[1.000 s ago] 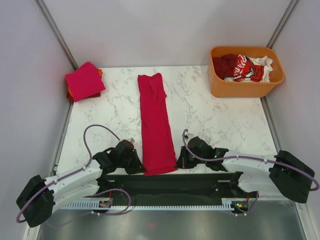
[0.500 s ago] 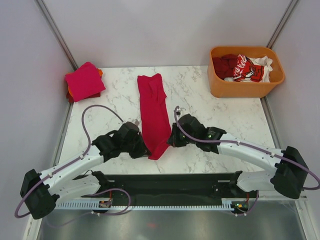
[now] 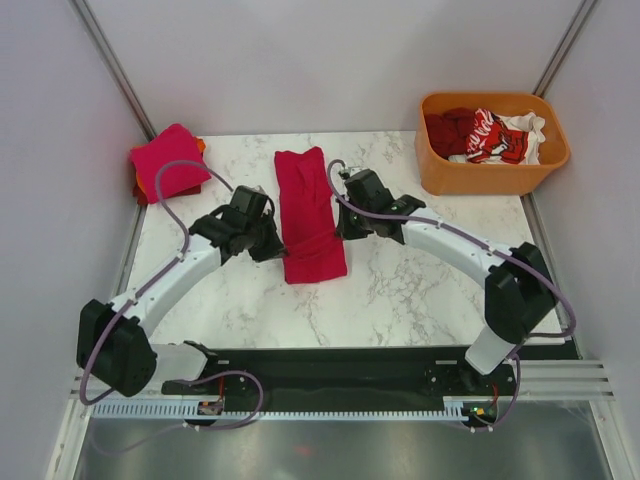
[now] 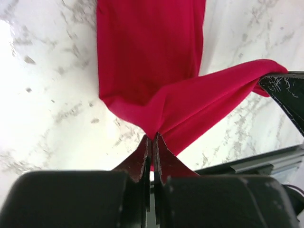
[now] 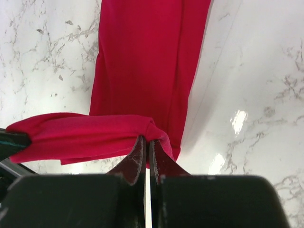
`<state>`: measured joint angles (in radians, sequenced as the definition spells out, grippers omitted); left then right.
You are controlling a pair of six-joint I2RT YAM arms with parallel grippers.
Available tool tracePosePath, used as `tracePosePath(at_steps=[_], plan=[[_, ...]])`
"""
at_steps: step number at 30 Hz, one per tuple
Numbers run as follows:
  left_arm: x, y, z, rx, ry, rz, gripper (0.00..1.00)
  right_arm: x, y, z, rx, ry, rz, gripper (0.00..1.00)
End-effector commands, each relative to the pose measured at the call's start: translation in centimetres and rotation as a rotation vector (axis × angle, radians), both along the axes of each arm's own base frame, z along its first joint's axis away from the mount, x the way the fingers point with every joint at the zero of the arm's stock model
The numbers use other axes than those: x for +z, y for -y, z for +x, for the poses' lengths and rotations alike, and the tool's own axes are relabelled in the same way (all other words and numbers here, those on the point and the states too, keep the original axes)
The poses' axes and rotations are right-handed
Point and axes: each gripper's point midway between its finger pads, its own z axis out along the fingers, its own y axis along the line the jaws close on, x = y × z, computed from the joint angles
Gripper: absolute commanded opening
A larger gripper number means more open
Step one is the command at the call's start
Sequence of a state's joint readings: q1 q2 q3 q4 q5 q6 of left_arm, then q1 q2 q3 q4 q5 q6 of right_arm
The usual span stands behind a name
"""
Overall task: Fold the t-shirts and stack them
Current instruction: Fold the tshirt
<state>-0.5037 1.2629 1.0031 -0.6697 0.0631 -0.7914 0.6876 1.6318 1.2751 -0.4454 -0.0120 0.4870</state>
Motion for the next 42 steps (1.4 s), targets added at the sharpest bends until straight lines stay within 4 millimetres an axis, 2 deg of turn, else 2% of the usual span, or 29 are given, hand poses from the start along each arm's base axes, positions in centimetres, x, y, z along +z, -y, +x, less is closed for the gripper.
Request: tracePosePath(at_steps=[1, 9, 11, 12, 14, 15, 16, 17, 18, 19, 20, 21, 22, 23, 24, 25, 26, 27, 28, 29, 30, 32, 33, 34, 36, 38, 39, 40, 42], plan=[[-0.5, -1.2, 2.3, -0.080, 0.015, 0.104, 0.02, 0.9, -0.4, 2.6, 0.028, 0.028, -0.011, 0.00], [-2.5, -1.9, 7.2, -0.063, -0.026, 0.154, 0.02, -2.1, -0.8, 6.7, 0.008, -0.021, -0.036, 0.00], [-2.1, -1.8, 8.5, -0.068, -0.011, 0.148, 0.02, -2.0, -0.6, 7.9, -0.009, -0.016, -0.033, 0.00], [-3.0, -1.9, 9.0, -0.070, -0.034, 0.157, 0.02, -2.4, -0.8, 8.5, -0.015, -0.021, -0.037, 0.00], [-2.9, -2.1, 10.5, -0.064, -0.023, 0.163, 0.02, -2.9, -0.6, 9.4, -0.024, -0.024, -0.041, 0.00], [-3.8, -2.1, 11.1, -0.064, -0.041, 0.170, 0.02, -3.9, -0.6, 9.8, -0.028, -0.038, -0.052, 0.00], [-4.2, -2.4, 11.8, -0.057, -0.050, 0.168, 0.02, -3.5, -0.8, 10.5, -0.031, -0.032, -0.042, 0.00], [-3.5, -2.2, 13.0, -0.052, -0.033, 0.153, 0.02, -3.9, -0.7, 11.0, -0.035, -0.037, -0.046, 0.00], [-5.0, -2.4, 13.7, -0.050, -0.066, 0.158, 0.02, -4.5, -0.7, 11.8, -0.047, -0.041, -0.056, 0.00], [-5.3, -2.5, 14.5, -0.044, -0.069, 0.159, 0.02, -4.9, -0.8, 12.2, -0.053, -0.046, -0.058, 0.00], [-4.9, -2.2, 15.8, -0.042, -0.051, 0.152, 0.02, -6.3, -0.5, 12.9, -0.062, -0.064, -0.070, 0.00], [-5.7, -2.3, 16.3, -0.045, -0.067, 0.151, 0.04, -6.6, -0.4, 13.5, -0.070, -0.069, -0.071, 0.01], [-7.8, -2.5, 16.7, -0.043, -0.124, 0.141, 0.08, -5.9, -0.8, 14.6, -0.075, -0.048, -0.061, 0.24], [-7.9, -2.3, 17.9, -0.041, -0.121, 0.119, 0.23, -6.2, -0.1, 15.5, -0.102, -0.052, -0.068, 0.40], [-8.3, -2.3, 18.4, -0.040, -0.133, 0.102, 0.37, -6.6, -0.2, 16.6, -0.112, -0.054, -0.072, 0.68], [-8.8, -2.9, 18.5, -0.019, -0.174, 0.085, 0.46, -6.5, -0.1, 17.3, -0.112, -0.050, -0.067, 0.77], [-8.9, -3.1, 19.5, -0.007, -0.177, 0.075, 0.57, -6.3, 0.4, 18.1, -0.123, -0.044, -0.063, 0.82], [-8.3, -3.2, 20.0, -0.005, -0.168, 0.064, 0.63, -5.4, 0.5, 18.8, -0.128, -0.032, -0.062, 0.84], [-7.1, -4.1, 20.9, 0.010, -0.130, 0.075, 0.69, -4.7, 1.0, 19.2, -0.128, -0.018, -0.066, 0.91], [-5.3, -4.6, 21.3, 0.021, -0.092, 0.088, 0.79, -3.9, 1.7, 19.7, -0.138, 0.001, -0.068, 0.91], [-4.0, -5.1, 21.6, 0.029, -0.061, 0.101, 0.82, -2.1, 2.4, 19.9, -0.159, 0.037, -0.071, 0.91], [-1.3, -6.7, 22.3, 0.052, -0.007, 0.123, 0.83, -0.1, 3.4, 19.8, -0.175, 0.079, -0.086, 0.92], [0.7, -7.1, 22.3, 0.060, 0.034, 0.128, 0.83, 1.3, 3.9, 19.1, -0.177, 0.098, -0.086, 0.92], [1.5, -7.9, 22.3, 0.074, 0.054, 0.160, 0.83, 1.8, 4.1, 18.6, -0.172, 0.105, -0.079, 0.92], [3.4, -8.3, 21.0, 0.083, 0.086, 0.165, 0.80, 2.7, 4.0, 16.6, -0.148, 0.111, -0.029, 0.91], [1.9, -8.1, 18.3, 0.078, 0.025, 0.161, 0.77, 2.3, 3.3, 14.4, -0.110, 0.069, 0.036, 0.91], [2.9, -8.0, 17.1, 0.084, 0.046, 0.150, 0.77, 1.2, 3.6, 12.7, -0.103, 0.037, 0.047, 0.91], [0.0, -7.3, 14.5, 0.069, -0.032, 0.154, 0.76, 0.6, 2.9, 11.2, -0.067, -0.003, 0.091, 0.91], [-1.4, -6.5, 12.0, 0.056, -0.060, 0.145, 0.75, -1.5, 2.7, 8.6, -0.052, -0.068, 0.146, 0.91]])
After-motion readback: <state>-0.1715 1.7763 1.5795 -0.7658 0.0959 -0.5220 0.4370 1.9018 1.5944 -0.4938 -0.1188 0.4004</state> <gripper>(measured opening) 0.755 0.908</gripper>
